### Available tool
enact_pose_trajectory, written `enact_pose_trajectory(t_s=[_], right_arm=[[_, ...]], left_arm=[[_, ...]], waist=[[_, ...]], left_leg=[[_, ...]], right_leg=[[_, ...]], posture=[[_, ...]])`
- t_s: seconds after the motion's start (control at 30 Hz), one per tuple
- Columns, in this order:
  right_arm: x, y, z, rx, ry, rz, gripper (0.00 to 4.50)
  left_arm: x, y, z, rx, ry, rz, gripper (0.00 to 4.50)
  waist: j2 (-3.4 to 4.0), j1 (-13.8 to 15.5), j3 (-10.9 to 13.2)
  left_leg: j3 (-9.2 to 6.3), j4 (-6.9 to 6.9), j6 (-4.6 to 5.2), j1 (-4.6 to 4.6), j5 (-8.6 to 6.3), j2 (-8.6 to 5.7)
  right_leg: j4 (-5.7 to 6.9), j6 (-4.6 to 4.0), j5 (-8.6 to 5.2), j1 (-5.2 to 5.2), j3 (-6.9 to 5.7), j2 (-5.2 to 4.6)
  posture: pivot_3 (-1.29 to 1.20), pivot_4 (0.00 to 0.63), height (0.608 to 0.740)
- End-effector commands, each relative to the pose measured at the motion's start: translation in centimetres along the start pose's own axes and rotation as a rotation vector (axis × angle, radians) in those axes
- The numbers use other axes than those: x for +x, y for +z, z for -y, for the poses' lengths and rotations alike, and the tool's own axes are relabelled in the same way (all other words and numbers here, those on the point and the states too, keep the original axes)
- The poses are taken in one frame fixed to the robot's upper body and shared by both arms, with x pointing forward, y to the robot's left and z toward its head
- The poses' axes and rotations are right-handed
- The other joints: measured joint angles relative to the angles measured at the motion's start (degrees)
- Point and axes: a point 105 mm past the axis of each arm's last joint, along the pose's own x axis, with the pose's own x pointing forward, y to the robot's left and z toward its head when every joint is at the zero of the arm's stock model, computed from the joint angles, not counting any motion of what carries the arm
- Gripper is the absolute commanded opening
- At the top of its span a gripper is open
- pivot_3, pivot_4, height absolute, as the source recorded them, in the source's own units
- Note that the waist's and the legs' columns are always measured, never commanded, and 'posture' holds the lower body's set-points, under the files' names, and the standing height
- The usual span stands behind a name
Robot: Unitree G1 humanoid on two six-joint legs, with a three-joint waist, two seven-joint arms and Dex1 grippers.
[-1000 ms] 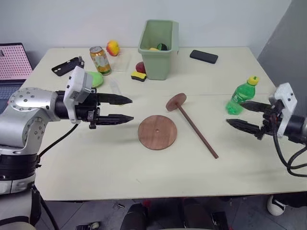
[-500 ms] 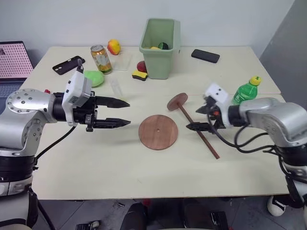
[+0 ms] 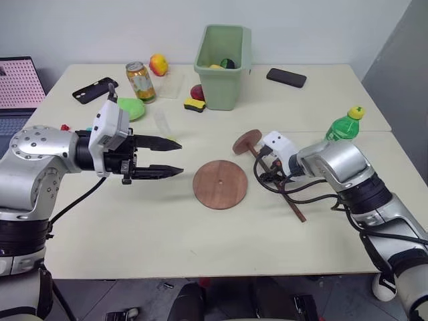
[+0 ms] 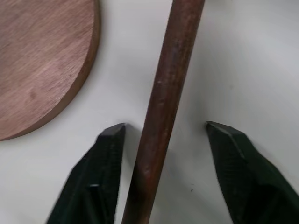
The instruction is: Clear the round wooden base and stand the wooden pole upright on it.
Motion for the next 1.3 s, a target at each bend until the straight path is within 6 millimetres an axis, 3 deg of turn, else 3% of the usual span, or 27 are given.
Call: enact_pose_trajectory(t_s=[0.03,0.2,0.27,0.43,0.53,0.77,0.97,1.3], right_arm=[[-1.2,1.5,0.4,0.003,-0.016,0.057,1.67],[-2.2,1.8,0.2,0.018,-0.003,0.072,0.59],[-3.4,2.7,-0.2,0.036,0.024,0.125,0.24],[-6.8,5.7,-1.0,0.088,0.1,0.365,0.24],[-9.0,8.0,-2.2,0.011,0.147,0.644,0.24],[-10.9,11.3,-5.4,0.032,0.244,1.139,0.24],[-8.1,12.0,-8.3,-0.009,0.237,1.282,0.24],[-5.0,11.8,-9.9,-0.045,0.21,1.339,0.24]], left_arm=[[-0.4,1.0,0.1,0.036,0.012,0.019,2.7],[-0.3,0.9,0.1,0.035,0.008,0.019,2.7],[-0.2,1.0,0.0,0.034,0.008,0.023,2.7],[-0.5,1.3,-0.3,0.022,0.022,0.04,2.7],[-0.8,1.6,-0.7,-0.003,0.044,0.066,2.7],[-0.9,1.4,-1.2,-0.011,0.059,0.074,2.7],[-1.1,0.8,-0.9,0.006,0.041,0.06,2.7],[-1.7,-1.3,0.4,-0.021,0.048,0.001,2.7]], waist=[[0.0,-0.01,0.0],[0.0,-0.01,0.0],[0.0,0.0,0.0],[0.01,0.05,0.0],[-0.02,0.05,-0.01],[-0.02,-0.16,-0.01],[-0.01,-0.75,-0.01],[-0.01,-1.37,-0.02]], left_leg=[[0.0,0.0,0.0,0.0,0.0,0.0],[0.0,0.0,0.0,-0.02,0.0,-0.01],[-0.01,-0.01,0.0,-0.02,0.0,-0.01],[0.0,-0.02,0.01,-0.04,-0.01,-0.01],[0.0,-0.03,0.03,-0.03,-0.01,-0.02],[0.0,-0.01,-0.01,0.0,0.01,0.01],[0.0,-0.02,-0.06,0.01,0.04,0.0],[-0.07,-0.08,-0.21,0.06,0.12,0.03]], right_leg=[[0.0,0.0,0.0,0.0,0.0,0.0],[-0.01,0.0,0.0,-0.02,0.01,0.0],[0.0,0.0,0.0,-0.02,0.0,0.0],[0.0,0.0,0.0,-0.04,0.0,0.0],[0.01,0.0,0.0,-0.04,0.0,0.02],[0.1,0.0,0.0,-0.05,-0.01,0.06],[0.12,0.0,0.0,-0.08,-0.01,0.07],[0.14,-0.01,0.0,-0.09,-0.03,0.08]], posture=[[0.0,0.15,0.74],[0.0,0.15,0.74],[0.0,0.15,0.74],[0.0,0.15,0.74],[0.0,0.15,0.74],[0.0,0.15,0.74],[0.0,0.15,0.74],[0.0,0.15,0.74]])
